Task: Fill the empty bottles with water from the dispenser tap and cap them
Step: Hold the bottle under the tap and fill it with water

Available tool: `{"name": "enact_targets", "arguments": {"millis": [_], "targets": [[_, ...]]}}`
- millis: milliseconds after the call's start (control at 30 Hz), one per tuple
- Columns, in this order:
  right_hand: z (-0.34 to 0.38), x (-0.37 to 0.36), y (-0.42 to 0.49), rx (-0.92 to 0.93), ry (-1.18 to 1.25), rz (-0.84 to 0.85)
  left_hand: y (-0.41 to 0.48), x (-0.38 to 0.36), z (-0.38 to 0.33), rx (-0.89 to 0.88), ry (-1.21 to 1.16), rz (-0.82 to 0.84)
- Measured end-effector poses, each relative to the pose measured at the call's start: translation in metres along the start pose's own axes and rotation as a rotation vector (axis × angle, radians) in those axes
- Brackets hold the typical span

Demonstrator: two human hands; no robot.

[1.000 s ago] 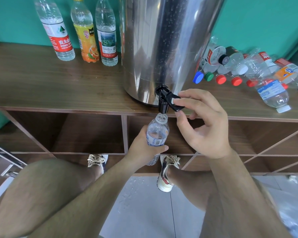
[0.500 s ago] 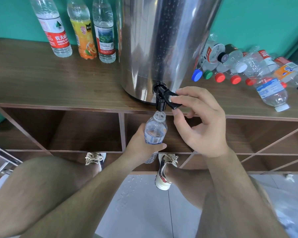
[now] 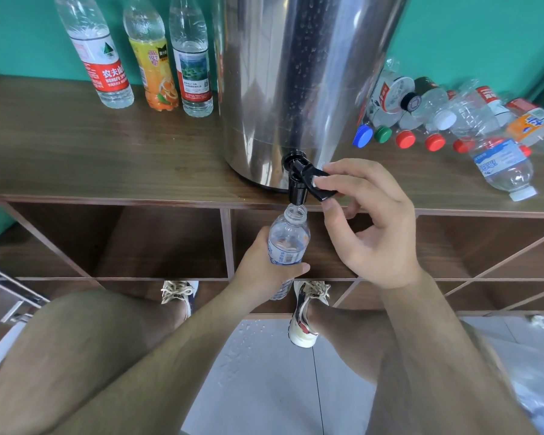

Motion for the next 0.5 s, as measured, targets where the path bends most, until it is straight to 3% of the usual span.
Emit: {"name": "enact_targets", "arguments": {"millis": [500], "targets": [[-0.0023,-0.0021,-0.0008,-0.013,0.012,-0.002,0.001,-0.0004,0.0032,-0.003,-0.008,-0.022]]}}
Point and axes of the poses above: each hand's wrist, its own y-axis towards the middle knuckle, its own x-axis out of the back of the hand, z = x × y, the point moved 5 cm from there along y, towards the middle knuckle, and after that the axes turned 10 degrees about y, right-handed, at the moved point
